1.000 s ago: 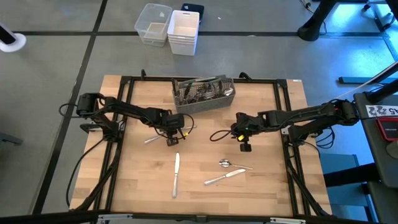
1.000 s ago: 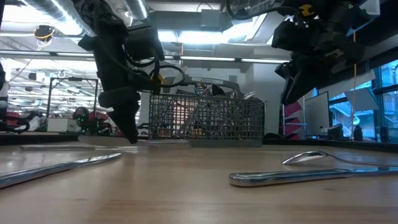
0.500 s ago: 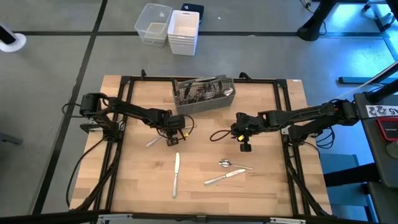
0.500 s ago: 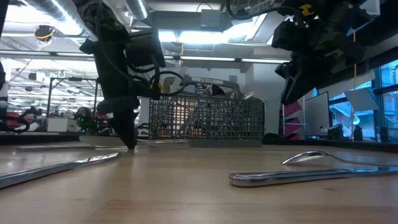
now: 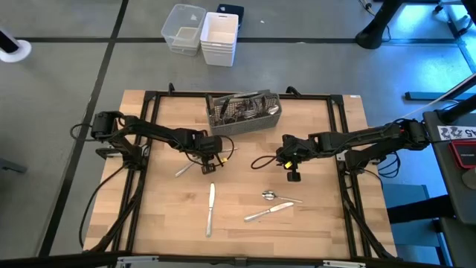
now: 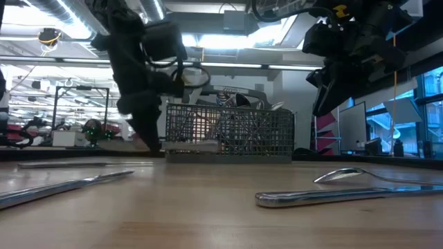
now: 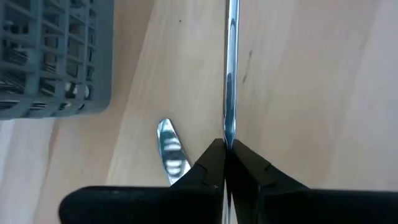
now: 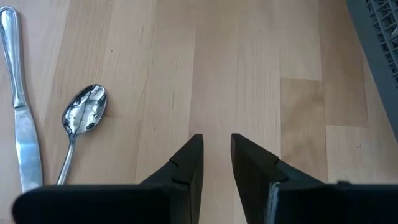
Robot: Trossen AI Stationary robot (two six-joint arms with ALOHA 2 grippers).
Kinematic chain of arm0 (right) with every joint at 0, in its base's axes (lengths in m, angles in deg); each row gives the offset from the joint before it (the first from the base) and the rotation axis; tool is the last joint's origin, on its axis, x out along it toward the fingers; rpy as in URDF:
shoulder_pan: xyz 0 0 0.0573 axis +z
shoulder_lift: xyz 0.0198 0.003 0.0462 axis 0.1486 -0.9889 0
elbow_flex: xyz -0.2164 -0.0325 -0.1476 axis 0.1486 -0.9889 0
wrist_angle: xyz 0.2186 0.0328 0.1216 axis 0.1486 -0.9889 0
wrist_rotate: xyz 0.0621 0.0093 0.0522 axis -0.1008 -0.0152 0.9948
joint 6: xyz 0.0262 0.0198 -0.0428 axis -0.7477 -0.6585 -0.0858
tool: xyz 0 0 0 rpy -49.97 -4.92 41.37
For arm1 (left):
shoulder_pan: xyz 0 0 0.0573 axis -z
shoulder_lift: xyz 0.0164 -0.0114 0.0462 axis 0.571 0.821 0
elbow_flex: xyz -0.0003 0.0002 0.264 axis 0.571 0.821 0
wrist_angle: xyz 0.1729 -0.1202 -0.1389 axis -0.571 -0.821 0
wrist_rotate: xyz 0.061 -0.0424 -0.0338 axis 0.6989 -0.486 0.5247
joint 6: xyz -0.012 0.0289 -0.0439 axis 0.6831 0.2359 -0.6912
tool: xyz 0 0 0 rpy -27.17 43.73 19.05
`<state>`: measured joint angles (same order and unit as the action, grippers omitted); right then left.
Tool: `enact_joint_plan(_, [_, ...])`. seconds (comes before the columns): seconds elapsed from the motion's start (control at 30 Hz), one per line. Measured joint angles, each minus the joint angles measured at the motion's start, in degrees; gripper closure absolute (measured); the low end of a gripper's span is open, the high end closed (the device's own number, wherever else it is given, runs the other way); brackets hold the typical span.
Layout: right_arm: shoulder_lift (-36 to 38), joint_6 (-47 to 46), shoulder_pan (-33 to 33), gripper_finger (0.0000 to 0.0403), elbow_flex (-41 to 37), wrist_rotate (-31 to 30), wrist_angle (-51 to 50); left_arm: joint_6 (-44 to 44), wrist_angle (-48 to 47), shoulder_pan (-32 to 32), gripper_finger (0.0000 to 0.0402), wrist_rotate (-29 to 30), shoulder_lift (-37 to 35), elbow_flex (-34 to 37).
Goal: Sort silverware
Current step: Put the silver table knife into the gray silverware organizer
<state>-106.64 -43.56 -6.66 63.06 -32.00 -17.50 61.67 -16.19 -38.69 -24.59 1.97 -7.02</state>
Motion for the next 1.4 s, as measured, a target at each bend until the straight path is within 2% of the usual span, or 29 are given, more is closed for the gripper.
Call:
enact_joint_plan(0.13, [0.00, 0.00, 0.00, 0.0320, 0.00, 0.00, 0.07, 0.90, -6.16, 0.17, 0.0398, 0.92, -2.00, -3.32])
enact_joint_plan(0.27, [0.00, 0.01, 0.00, 0.0320, 0.00, 0.00, 0.07, 2.15, -17.78, 0.17, 0.0399, 5.08, -4.12, -8.94])
enact_joint_plan(0.5, [0.02, 0.02, -0.04, 0.0320, 0.00, 0.00, 0.28, 5.19, -37.74, 0.17, 0.0400, 17.24, -5.86, -23.84])
enact_joint_plan(0.67, [0.02, 0.02, -0.04, 0.0320, 0.00, 0.00, 0.52, 8.05, -47.50, 0.17, 0.0400, 25.58, -5.98, -34.73])
enact_joint_plan(0.8, [0.02, 0.02, -0.04, 0.0320, 0.00, -0.02, 0.50, 13.27, -50.65, 0.06, 0.0400, 33.54, -6.02, -39.79])
enact_joint_plan(0.93, [0.02, 0.02, -0.04, 0.0320, 0.00, -0.02, 0.50, 25.34, -51.45, 0.03, 0.0400, 41.75, -5.94, -41.05])
enact_joint_plan(1.07, [0.02, 0.02, -0.04, 0.0320, 0.00, -0.02, 0.50, 36.37, -51.36, 0.04, 0.0400, 47.25, -5.27, -40.28])
enact_joint_plan(1.27, [0.02, 0.02, -0.04, 0.0320, 0.00, -0.02, 0.52, 46.35, -51.76, 0.53, 0.0399, 49.10, -3.27, -38.34])
enact_joint_plan(1.4, [0.02, 0.02, -0.04, 0.0320, 0.00, -0.02, 1.01, 54.05, -51.50, 0.65, 0.0399, 52.98, -1.26, -37.21])
